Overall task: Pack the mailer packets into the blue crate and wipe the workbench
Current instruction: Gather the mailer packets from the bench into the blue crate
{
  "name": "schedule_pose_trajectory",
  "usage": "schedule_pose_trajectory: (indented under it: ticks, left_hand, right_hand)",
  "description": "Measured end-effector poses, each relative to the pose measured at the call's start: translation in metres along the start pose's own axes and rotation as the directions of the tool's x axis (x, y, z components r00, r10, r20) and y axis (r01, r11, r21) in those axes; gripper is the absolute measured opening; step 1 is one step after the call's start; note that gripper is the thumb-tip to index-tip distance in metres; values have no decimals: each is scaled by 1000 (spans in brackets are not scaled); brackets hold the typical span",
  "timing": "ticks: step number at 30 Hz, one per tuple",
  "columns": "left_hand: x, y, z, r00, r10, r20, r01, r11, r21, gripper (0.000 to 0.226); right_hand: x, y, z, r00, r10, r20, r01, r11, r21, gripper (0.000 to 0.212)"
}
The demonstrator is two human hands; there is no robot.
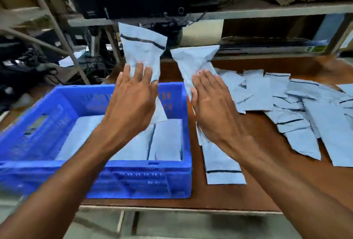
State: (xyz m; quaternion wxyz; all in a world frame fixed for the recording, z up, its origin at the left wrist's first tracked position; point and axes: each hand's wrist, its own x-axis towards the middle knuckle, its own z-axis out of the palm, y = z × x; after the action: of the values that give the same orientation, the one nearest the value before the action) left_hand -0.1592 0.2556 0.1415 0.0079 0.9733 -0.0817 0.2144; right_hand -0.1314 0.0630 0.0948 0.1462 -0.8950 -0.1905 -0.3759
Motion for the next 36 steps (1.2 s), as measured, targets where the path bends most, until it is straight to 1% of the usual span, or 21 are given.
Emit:
schedule_pose_trajectory:
  ticks: [2,4,7,9,11,13,15,17,18,20,21,22,23,24,25,26,28,29,31,32,36]
  left_hand:
    - [-19,-60,10,996,-34,88,32,999,14,52]
    - [-39,-111,18,974,-121,192,126,992,-15,35]
    - [-58,-177,38,959,-114,258,105,993,49,17]
    - [-60,-207,56,921,-86,380,85,996,18,24]
    - [-59,-227,75,876,-71,477,46,997,65,35]
    - [-57,-245,91,809,-45,587,-15,995,97,36]
    - [-54,-247,102,737,-25,676,-57,993,99,35]
    - [-53,-250,109,622,-28,783,-71,993,92,43]
    - [-53,-252,113,561,-27,828,-88,992,91,47]
    - [-55,-259,116,444,-51,895,-54,995,83,58]
    - [-56,-265,117,413,-73,908,11,997,75,68]
    - [-54,-272,118,417,-74,906,56,997,56,77]
    - [-51,-278,117,459,-63,886,49,998,45,82]
    - [-47,-284,117,526,-46,850,15,999,45,89]
    - [-43,-289,119,580,-31,814,-37,997,64,99]
    - [-39,-293,119,600,-17,800,-88,992,87,111]
    - [-34,-301,126,528,2,849,-170,980,104,133]
    - [-35,-305,131,466,-11,885,-195,974,115,139]
    - [-41,-314,139,380,-36,924,-212,969,125,142]
    - [-43,-318,142,369,-34,929,-208,971,118,143]
    - [-44,-322,139,405,-39,914,-192,973,127,144]
  right_hand:
    - [16,-48,16,995,-66,71,64,998,22,51]
    - [29,-95,41,975,-121,185,114,992,46,53]
    - [41,-151,83,929,-165,331,147,986,78,32]
    - [43,-178,111,856,-201,477,208,977,38,19]
    - [41,-198,130,792,-170,586,209,978,2,22]
    - [38,-221,150,786,-90,612,144,989,-40,24]
    - [31,-234,161,757,-77,649,141,989,-47,26]
    - [29,-246,175,673,-58,737,114,993,-26,28]
    - [28,-250,180,605,-54,795,86,996,3,29]
    - [26,-252,196,417,-50,907,40,999,37,33]
    - [25,-252,202,329,-43,943,18,999,40,37]
    - [27,-252,205,277,-22,961,-23,999,29,43]
    - [30,-248,209,284,10,959,-86,996,15,49]
    - [35,-243,211,325,36,945,-129,992,7,55]
    - [40,-236,214,368,37,929,-119,993,7,66]
    - [46,-229,213,351,8,936,-32,999,3,87]
    - [49,-219,216,182,-4,983,174,984,-28,136]
    - [46,-216,221,107,8,994,239,970,-33,146]
    - [34,-215,230,42,12,999,297,955,-24,150]
    - [27,-217,234,19,11,1000,310,951,-17,149]
    - [31,-219,232,-14,-1,1000,320,947,6,143]
